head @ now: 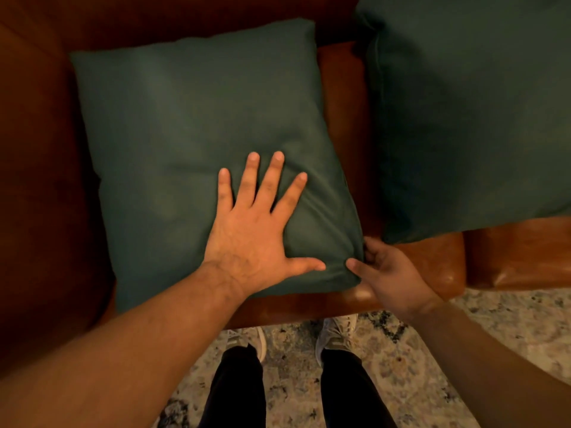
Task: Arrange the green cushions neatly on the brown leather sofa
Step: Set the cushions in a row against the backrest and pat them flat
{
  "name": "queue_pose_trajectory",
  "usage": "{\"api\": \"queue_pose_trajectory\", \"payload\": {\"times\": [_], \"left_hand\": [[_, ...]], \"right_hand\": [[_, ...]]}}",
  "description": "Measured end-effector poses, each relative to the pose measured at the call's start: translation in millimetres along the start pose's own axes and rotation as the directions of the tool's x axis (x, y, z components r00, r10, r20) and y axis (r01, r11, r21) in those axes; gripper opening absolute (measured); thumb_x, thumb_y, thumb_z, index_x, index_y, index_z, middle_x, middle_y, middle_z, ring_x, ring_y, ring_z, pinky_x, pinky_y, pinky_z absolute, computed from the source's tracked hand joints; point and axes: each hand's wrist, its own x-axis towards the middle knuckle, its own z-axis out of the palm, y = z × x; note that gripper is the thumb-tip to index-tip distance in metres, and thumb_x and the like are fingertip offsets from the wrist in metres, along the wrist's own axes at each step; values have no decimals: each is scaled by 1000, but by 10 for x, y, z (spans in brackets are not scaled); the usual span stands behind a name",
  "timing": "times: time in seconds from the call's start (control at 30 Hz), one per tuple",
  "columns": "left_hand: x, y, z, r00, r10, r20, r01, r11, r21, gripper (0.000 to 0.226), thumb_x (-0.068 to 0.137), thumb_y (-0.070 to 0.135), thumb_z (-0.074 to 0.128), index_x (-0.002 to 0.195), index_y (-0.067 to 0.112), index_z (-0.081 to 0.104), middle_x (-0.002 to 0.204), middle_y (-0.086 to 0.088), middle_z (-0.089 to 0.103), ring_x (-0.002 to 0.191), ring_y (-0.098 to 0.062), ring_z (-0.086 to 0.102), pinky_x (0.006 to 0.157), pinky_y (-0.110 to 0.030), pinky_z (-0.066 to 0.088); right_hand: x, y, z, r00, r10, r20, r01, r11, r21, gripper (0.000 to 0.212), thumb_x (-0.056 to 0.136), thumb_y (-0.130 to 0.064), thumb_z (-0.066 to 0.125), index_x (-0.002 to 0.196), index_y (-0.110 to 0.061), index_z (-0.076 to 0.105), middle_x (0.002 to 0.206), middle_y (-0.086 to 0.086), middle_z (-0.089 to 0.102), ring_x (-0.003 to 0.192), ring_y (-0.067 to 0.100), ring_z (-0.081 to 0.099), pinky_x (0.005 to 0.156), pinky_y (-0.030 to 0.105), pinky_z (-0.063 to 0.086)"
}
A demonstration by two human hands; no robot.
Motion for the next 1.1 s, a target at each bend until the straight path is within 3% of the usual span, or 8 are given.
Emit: {"api": "queue_pose_trajectory", "payload": {"times": [0.1, 0.23, 0.4, 0.57, 0.67, 0.83, 0.93, 1.1], "left_hand": [[23, -234, -121, 979, -44, -200, 14, 989, -146, 97, 88, 88, 40, 162, 26, 38, 173, -7, 30, 156, -35, 33, 126, -62, 22], [13, -570, -44, 952, -277, -131, 273, 961, -47, 91, 93, 77, 40, 167, 26, 25, 177, -18, 8, 163, -43, 9, 126, -68, 11], [56, -408, 14, 971, -235, -50, 230, 970, -84, 84, 98, 66, 30, 169, 22, 17, 177, -21, 0, 163, -46, 0, 126, -71, 8], [-33, -649, -30, 959, -239, -153, 147, 880, -452, 66, 99, 30, 36, 164, 17, 36, 176, -6, 21, 164, -32, 15, 128, -64, 21], [-106, -828, -3, 950, -217, -225, 160, 956, -245, 68, 97, 38, 48, 161, 18, 40, 175, -9, 23, 161, -39, 23, 126, -67, 22], [-86, -819, 131, 925, -377, -43, 373, 925, -72, 90, 92, 61, 40, 169, 20, 16, 177, -20, 3, 163, -44, 4, 123, -76, 12], [-41, -843, 117, 932, -363, -7, 361, 929, -86, 89, 93, 61, 38, 168, 19, 15, 176, -22, 3, 163, -44, 6, 124, -74, 15], [8, -1032, -126, 935, -351, -53, 338, 927, -163, 84, 87, 71, 46, 159, 27, 43, 168, -12, 38, 150, -37, 41, 116, -60, 39]], "right_hand": [[-29, -84, 118, 990, -44, -135, 23, 988, -153, 71, 93, 17, 55, 144, -32, 54, 139, -11, 69, 136, 9, 59, 117, 38, 48], [-60, -414, 437, 918, -249, -308, 126, 921, -368, 89, 78, -14, 54, 156, -50, 33, 148, -29, 50, 134, -10, 50, 119, 32, 44], [228, -1067, 1002, 618, -786, -37, 448, 390, -805, 66, 95, -29, 57, 159, -28, 40, 169, -5, 35, 160, 17, 26, 129, 45, 18], [587, -1051, 1037, 826, -509, 242, 352, 130, -927, 72, 104, -64, 31, 168, -37, 12, 177, -12, 3, 164, 14, -2, 127, 61, 12], [632, -1007, 912, 866, -470, 169, 229, 72, -971, 75, 101, -74, 24, 167, -45, 3, 176, -17, -7, 163, 12, -8, 125, 69, 9], [654, -1248, 1252, 708, -703, 62, 262, 181, -948, 62, 98, -60, 47, 152, -28, 48, 171, 0, 30, 161, 26, 21, 123, 70, 19], [923, -1630, 1371, 617, -779, 108, 330, 132, -935, 69, 100, -60, 44, 161, -28, 36, 175, 2, 20, 164, 25, 12, 128, 63, 12], [1292, -1662, 1276, 878, -474, 70, 133, 101, -986, 81, 100, -71, 23, 168, -36, -4, 178, -6, -8, 164, 24, -9, 127, 67, 7]]}}
